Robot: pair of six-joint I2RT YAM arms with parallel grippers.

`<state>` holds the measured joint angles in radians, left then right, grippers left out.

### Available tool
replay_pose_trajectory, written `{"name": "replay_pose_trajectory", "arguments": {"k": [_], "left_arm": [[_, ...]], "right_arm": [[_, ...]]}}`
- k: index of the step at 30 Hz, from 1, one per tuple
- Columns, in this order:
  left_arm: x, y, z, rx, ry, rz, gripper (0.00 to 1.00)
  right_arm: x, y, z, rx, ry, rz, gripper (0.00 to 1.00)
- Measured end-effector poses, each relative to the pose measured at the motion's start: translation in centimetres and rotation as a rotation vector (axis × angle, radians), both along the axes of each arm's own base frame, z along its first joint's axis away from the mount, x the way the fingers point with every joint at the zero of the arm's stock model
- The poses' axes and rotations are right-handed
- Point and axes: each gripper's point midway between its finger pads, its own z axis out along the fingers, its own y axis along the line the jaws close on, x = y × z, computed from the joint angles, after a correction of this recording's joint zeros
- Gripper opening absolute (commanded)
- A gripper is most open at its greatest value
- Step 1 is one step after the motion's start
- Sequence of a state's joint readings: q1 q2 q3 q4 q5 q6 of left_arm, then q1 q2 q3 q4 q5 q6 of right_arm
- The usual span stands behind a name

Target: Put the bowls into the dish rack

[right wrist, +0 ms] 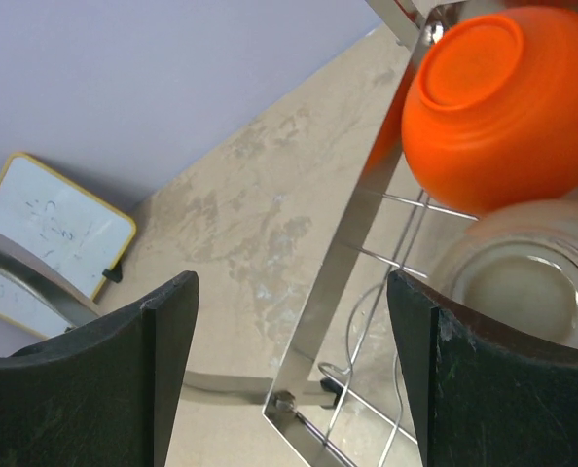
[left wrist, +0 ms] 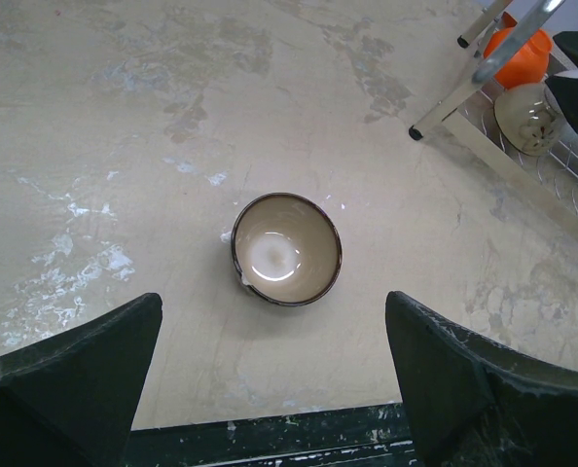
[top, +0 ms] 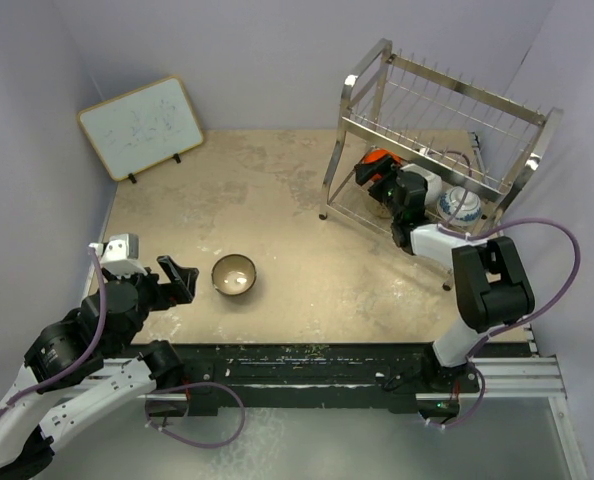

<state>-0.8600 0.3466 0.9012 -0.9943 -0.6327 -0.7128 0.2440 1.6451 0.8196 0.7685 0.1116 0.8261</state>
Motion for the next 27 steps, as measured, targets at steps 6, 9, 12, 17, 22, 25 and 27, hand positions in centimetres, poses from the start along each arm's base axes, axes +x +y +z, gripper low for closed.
{"name": "replay_pose_trajectory", "arguments": {"k": [6,9,12,17,22,25,27], "left_arm": [[0.0,0.0,0.0,0.001,0.001,0.0,0.99],[0.1,-0.1,-0.1,0.006,0.005,0.0,0.99],[0.1,-0.2,-0.2,0.01,0.009,0.0,0.99],[0.2,-0.2,-0.2,0.011,0.009,0.0,0.99],[0.2,-0.2,-0.2,0.01,0.009,0.0,0.99],[0.2,-0.2,-0.2,0.01,0.009,0.0,0.99],[0.2,-0.2,-0.2,0.01,0.009,0.0,0.99]], "right_arm": [[2.6,0.6,0.1,-0.005,0.032,-0.001,0.8],[3.5,0.7,-0.4,0.001,0.066,-0.014,0.8],[3.2,0.1,-1.6,0.011,0.124,-0.062,0.81],[2.4,-0.1,-2.6,0.056,0.194,-0.123,0.81],[1.2,-1.5,-1.6,0.092,0.222,-0.213,0.8],[-0.4,-3.0,-1.1,0.104,0.226,-0.285,0.8],[-1.2,-4.1,-1.3,0.101,0.229,-0.324,0.8]]}}
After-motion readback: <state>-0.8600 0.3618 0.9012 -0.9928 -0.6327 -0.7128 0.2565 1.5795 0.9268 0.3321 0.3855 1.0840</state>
